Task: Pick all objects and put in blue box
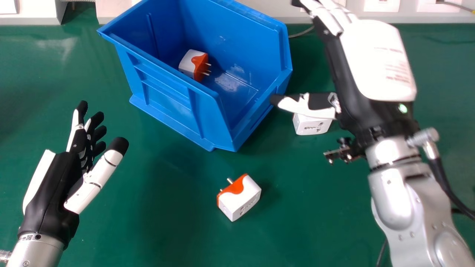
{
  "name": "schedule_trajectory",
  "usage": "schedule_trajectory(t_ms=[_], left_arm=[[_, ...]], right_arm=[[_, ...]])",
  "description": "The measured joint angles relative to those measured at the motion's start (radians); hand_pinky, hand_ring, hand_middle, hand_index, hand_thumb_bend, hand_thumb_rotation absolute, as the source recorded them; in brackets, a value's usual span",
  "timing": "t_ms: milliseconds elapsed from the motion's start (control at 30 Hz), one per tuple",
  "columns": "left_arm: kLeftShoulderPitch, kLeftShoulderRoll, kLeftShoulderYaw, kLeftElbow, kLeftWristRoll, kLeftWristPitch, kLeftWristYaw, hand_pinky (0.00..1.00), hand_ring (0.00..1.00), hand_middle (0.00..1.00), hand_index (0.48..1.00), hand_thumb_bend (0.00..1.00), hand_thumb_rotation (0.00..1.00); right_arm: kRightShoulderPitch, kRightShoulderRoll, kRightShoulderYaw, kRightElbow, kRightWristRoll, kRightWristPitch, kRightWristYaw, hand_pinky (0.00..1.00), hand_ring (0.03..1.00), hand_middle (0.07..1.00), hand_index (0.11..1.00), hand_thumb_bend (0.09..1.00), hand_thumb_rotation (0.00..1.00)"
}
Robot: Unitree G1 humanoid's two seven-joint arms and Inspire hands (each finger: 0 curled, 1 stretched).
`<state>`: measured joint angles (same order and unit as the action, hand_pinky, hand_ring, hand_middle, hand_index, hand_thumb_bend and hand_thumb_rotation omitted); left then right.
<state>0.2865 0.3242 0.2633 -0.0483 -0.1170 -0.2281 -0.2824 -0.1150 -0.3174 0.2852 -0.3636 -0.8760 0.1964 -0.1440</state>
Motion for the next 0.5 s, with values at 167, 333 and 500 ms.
schedule_trajectory(t_ms=[167, 333, 500], left_arm=[[0.002, 0.0, 0.0, -0.002, 0.0, 0.0, 0.001, 0.96, 0.98, 1.0, 0.978, 0.64, 0.72], [0.0, 0.0, 0.0, 0.0, 0.0, 0.0, 0.001, 0.97, 0.98, 1.0, 0.979, 0.63, 0.72], [-0.009, 0.0, 0.0, 0.007, 0.0, 0.0, 0.001, 0.97, 0.98, 1.0, 0.98, 0.63, 0.72]], right_arm=[[0.063, -0.01, -0.069, -0.012, 0.013, -0.026, 0.0, 0.72, 0.873, 0.912, 0.873, 0.538, 0.23], [0.092, -0.053, -0.128, 0.012, 0.038, -0.04, 0.046, 0.72, 0.869, 0.908, 0.873, 0.547, 0.23], [0.079, -0.097, -0.132, 0.103, 0.035, -0.033, 0.113, 0.72, 0.868, 0.906, 0.87, 0.553, 0.24]])
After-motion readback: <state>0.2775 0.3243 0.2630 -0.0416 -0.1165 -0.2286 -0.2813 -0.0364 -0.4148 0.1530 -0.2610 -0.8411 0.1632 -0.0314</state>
